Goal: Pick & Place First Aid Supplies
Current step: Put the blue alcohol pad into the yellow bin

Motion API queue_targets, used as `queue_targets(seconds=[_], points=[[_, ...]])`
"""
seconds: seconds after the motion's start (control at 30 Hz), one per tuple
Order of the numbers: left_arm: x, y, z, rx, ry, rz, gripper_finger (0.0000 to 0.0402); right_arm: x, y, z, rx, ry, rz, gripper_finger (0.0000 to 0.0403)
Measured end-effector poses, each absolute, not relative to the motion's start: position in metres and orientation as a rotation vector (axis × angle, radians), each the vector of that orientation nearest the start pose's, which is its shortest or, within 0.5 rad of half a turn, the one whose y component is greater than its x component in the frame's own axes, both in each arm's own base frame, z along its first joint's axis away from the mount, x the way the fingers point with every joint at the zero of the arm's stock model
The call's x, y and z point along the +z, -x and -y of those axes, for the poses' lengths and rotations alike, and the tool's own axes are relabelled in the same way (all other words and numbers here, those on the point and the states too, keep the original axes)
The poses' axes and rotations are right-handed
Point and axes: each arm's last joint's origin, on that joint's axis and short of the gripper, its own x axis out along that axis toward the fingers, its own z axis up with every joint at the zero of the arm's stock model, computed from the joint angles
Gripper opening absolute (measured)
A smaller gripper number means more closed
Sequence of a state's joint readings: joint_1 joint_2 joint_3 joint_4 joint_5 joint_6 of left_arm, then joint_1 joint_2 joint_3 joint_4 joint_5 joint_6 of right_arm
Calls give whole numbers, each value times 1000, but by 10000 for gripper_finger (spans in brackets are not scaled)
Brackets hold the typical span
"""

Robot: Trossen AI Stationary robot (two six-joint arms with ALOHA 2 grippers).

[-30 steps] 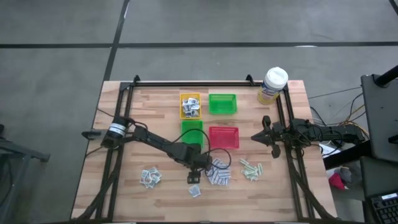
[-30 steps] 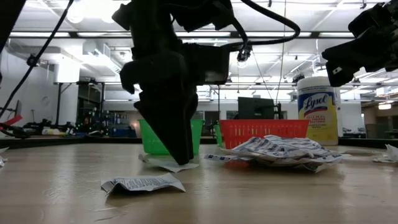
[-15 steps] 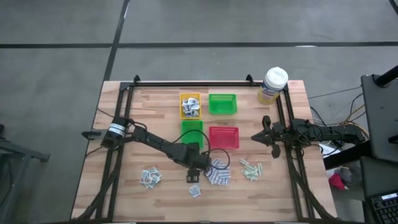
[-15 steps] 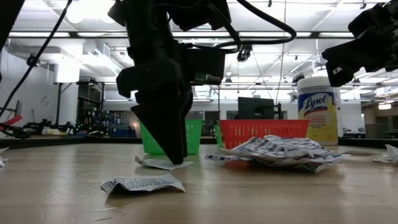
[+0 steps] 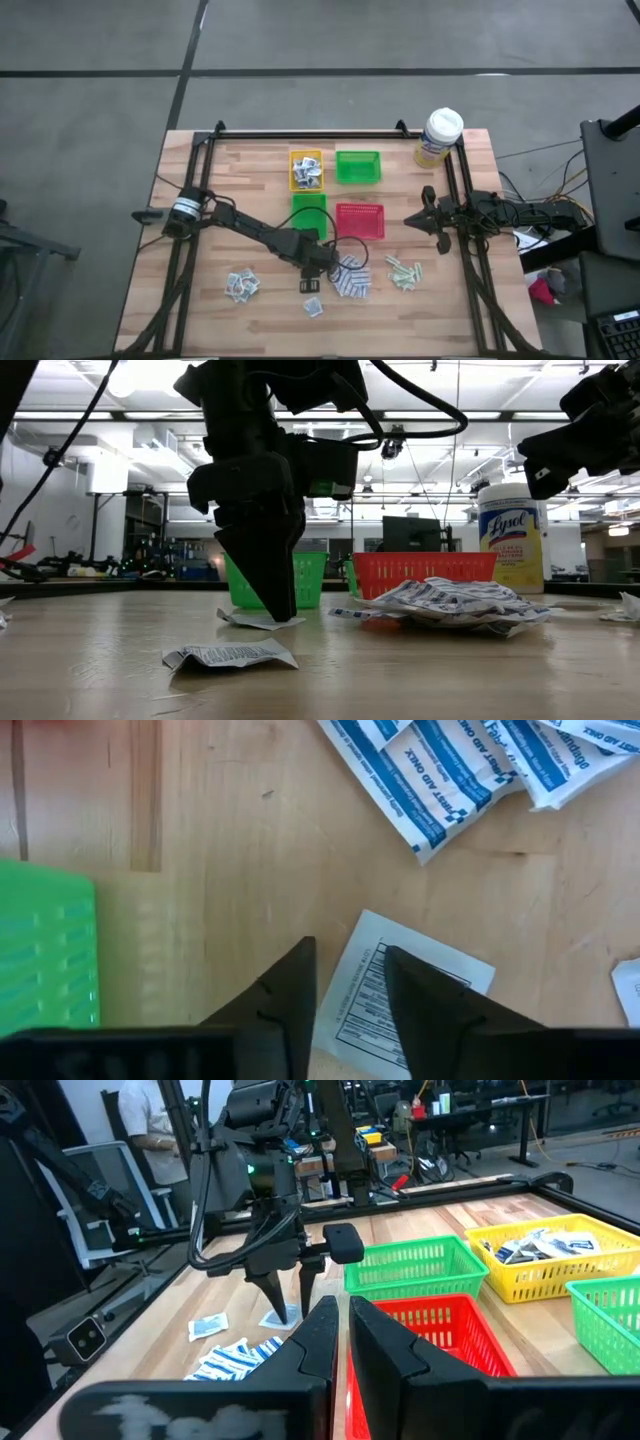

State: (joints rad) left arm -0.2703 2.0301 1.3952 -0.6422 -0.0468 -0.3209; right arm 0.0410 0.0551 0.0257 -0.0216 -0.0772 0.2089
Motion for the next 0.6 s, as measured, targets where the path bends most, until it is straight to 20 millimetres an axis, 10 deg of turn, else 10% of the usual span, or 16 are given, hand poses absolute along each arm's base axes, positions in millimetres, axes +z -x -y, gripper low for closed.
queue_targets(seconds=[0.6], points=[[154,-386,103,28,110,-1264,4,166,-99,-6,113,-209,-63,28]])
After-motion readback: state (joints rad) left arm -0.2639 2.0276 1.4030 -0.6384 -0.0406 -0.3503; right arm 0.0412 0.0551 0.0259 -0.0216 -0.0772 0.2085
